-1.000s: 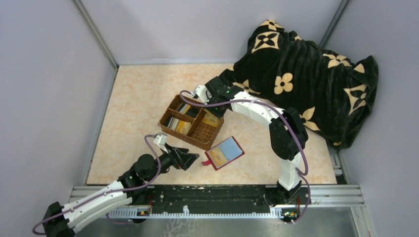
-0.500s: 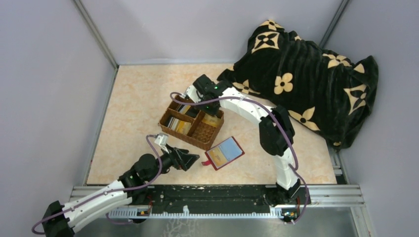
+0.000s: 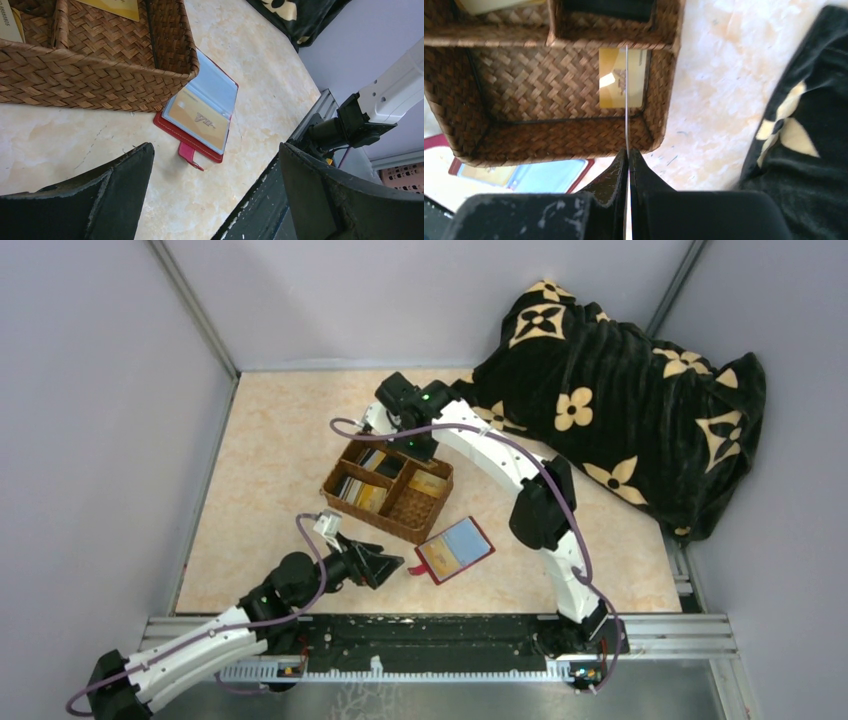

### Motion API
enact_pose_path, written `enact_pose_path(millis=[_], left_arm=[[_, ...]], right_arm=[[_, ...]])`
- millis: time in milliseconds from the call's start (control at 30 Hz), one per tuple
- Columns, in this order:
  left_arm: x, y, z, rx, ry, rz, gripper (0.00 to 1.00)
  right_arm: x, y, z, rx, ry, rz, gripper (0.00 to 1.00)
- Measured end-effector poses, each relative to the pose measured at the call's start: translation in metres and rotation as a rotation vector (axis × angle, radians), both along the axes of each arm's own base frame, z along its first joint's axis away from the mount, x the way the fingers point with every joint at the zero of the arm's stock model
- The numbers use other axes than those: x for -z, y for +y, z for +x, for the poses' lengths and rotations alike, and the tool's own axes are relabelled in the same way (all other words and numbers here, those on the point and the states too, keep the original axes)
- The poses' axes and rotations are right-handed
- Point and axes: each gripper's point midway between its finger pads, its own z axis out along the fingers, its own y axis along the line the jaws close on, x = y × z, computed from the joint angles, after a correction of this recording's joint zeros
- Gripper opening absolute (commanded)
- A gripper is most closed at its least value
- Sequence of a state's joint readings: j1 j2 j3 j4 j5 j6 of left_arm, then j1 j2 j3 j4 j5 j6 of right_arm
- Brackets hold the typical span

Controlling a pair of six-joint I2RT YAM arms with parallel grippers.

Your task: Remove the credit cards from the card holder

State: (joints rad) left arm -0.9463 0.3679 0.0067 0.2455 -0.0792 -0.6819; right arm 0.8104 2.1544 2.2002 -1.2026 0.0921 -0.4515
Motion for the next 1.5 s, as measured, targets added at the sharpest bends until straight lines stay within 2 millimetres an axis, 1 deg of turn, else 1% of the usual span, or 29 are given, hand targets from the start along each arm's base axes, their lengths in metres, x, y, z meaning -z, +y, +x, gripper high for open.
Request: enact_pose_path(millis=[100, 133, 233, 400, 633, 800, 933, 1100, 1267, 1467, 1500], left_arm=[[0.001, 0.001, -0.001, 0.003, 0.001, 0.007, 1.0], [0.001, 0.002, -0.002, 0.003, 0.001, 0.007, 1.0], [0.002, 0.004, -0.003, 0.003, -0.001, 0.01, 1.0], [0.005, 0.005, -0.004, 0.002, 0.006, 0.019, 1.0], [0.003, 0.006, -0.004, 0.002, 0.005, 0.012, 1.0], [0.003, 0.006, -0.005, 0.002, 0.005, 0.013, 1.0], [0.004, 0.006, -0.005, 0.002, 0.009, 0.017, 1.0], [0.002, 0.008, -0.006, 0.0, 0.002, 0.007, 1.0], [0.0, 0.011, -0.006, -0.008, -0.004, 0.0, 1.0], [0.005, 0.013, -0.007, -0.011, 0.008, 0.017, 1.0], [0.006, 0.013, -0.007, -0.011, 0.01, 0.02, 1.0]], right_arm=[[0.014, -0.008, -0.008, 0.001, 0.051, -0.057, 0.0], [0.022, -0.011, -0.01, 0.002, 0.072, -0.081, 0.0], [0.035, -0.014, -0.014, -0.001, 0.103, -0.122, 0.0], [0.045, -0.017, -0.018, -0.005, 0.122, -0.159, 0.0], [0.066, -0.019, -0.016, -0.002, 0.143, -0.208, 0.0], [0.07, -0.021, -0.016, 0.0, 0.143, -0.218, 0.0], [0.077, -0.022, -0.012, 0.006, 0.132, -0.24, 0.0], [0.098, -0.023, -0.001, 0.02, 0.11, -0.283, 0.0], [0.097, -0.026, 0.009, 0.038, 0.076, -0.287, 0.0], [0.102, -0.028, 0.021, 0.061, 0.027, -0.291, 0.0], [0.103, -0.029, 0.023, 0.064, 0.019, -0.292, 0.03]])
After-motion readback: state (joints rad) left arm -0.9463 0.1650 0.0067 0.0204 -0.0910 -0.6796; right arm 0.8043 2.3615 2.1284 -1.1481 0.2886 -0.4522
